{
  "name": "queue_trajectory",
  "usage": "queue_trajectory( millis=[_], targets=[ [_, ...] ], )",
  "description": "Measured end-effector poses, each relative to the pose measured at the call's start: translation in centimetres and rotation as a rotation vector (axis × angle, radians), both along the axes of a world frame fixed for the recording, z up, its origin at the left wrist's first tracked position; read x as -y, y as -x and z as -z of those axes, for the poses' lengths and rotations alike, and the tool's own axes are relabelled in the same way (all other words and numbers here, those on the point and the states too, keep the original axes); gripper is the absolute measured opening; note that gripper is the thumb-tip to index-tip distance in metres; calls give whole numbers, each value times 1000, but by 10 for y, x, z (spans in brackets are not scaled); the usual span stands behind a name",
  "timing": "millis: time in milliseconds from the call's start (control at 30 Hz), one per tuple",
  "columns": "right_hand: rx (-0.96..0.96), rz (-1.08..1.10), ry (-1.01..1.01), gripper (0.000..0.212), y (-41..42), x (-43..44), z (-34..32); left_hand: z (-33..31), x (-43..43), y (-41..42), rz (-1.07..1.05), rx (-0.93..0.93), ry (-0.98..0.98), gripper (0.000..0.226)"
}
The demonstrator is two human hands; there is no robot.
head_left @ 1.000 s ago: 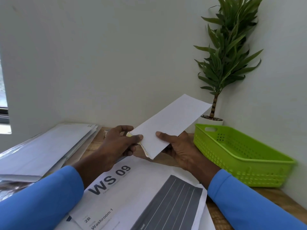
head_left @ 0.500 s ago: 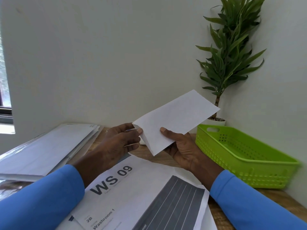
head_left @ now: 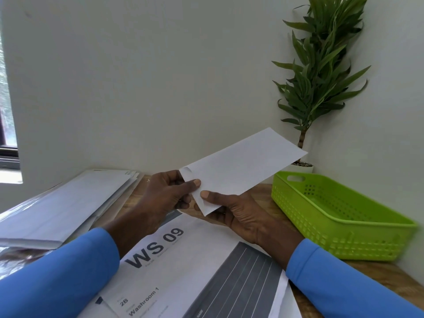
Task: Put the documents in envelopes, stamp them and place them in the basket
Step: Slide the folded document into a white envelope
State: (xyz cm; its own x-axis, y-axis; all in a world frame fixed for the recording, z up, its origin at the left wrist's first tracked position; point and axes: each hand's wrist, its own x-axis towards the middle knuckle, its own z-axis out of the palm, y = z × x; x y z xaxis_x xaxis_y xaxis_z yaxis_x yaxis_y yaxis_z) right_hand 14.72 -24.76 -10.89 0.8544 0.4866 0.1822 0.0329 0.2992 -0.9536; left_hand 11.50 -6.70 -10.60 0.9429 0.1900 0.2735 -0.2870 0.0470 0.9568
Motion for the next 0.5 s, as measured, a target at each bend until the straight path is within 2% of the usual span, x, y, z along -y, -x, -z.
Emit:
queue_trajectory(
  millis=[133,300,500],
  targets=[
    [-16,-4,58,62,3,-6,1,1,1,-1,-65,32,-33,20],
    [-79,103,38,57,-3,-6,6,1,1,1,16,-10,-58,19],
    [-119,45,30,56,-4,-5,5,2,0,-1,-53,-23,-28,15]
  ],
)
